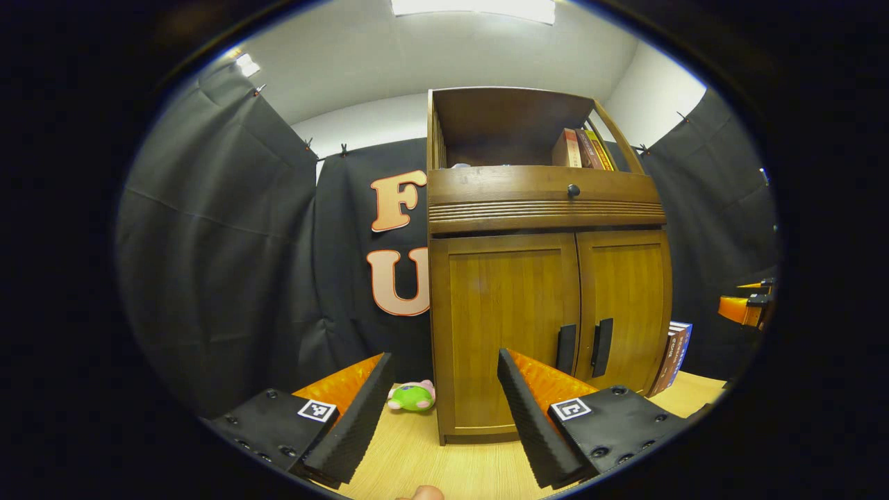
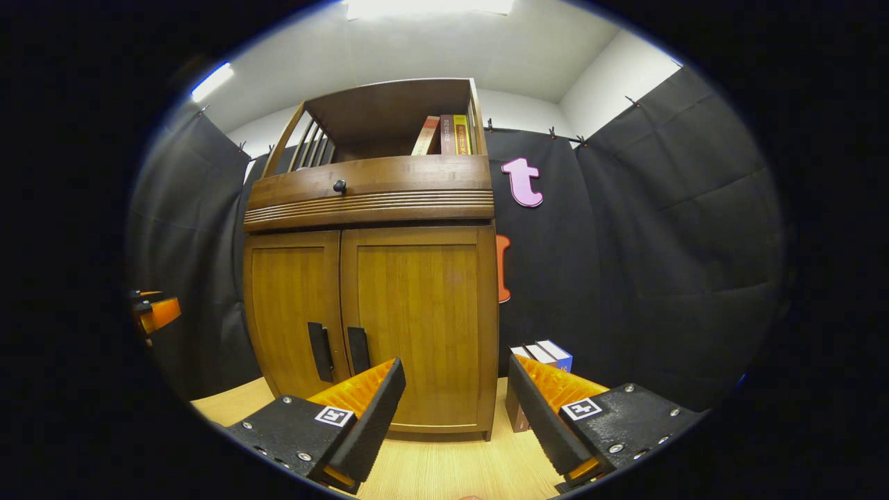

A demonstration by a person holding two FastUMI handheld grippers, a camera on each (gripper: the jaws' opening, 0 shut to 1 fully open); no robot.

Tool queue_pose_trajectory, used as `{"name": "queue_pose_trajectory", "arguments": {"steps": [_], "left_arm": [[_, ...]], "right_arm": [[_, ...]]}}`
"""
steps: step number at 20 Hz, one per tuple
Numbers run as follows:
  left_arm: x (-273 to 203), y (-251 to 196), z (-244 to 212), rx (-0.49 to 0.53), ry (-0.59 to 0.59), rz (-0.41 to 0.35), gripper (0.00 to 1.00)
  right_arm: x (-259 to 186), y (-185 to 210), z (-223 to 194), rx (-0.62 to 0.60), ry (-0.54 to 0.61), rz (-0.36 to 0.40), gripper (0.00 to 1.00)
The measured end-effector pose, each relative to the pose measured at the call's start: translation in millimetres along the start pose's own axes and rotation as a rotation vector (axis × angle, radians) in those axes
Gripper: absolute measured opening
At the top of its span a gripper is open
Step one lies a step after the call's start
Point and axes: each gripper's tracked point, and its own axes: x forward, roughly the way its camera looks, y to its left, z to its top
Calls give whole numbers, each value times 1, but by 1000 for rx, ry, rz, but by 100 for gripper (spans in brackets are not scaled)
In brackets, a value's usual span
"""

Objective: Open the right door of the double-door shoe cabinet with the right hand, and open the left door with the left hand.

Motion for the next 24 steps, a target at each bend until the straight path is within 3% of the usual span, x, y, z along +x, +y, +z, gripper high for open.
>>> {"name": "queue_pose_trajectory", "arguments": {"steps": [1, 8, 18, 24], "left_arm": [[0, 0, 0, 1, 1, 0, 95], [-1, 1, -3, 0, 7, -3, 96], [-6, 25, -4, 26, -3, 37, 95], [-6, 43, -8, 35, -5, 70, 95]], "right_arm": [[2, 1, -3, -4, 3, 0, 93], [27, 37, -21, 25, 33, 60, 93], [100, 146, -69, 9, 102, 200, 93], [150, 170, -96, -33, 120, 179, 93]]}}
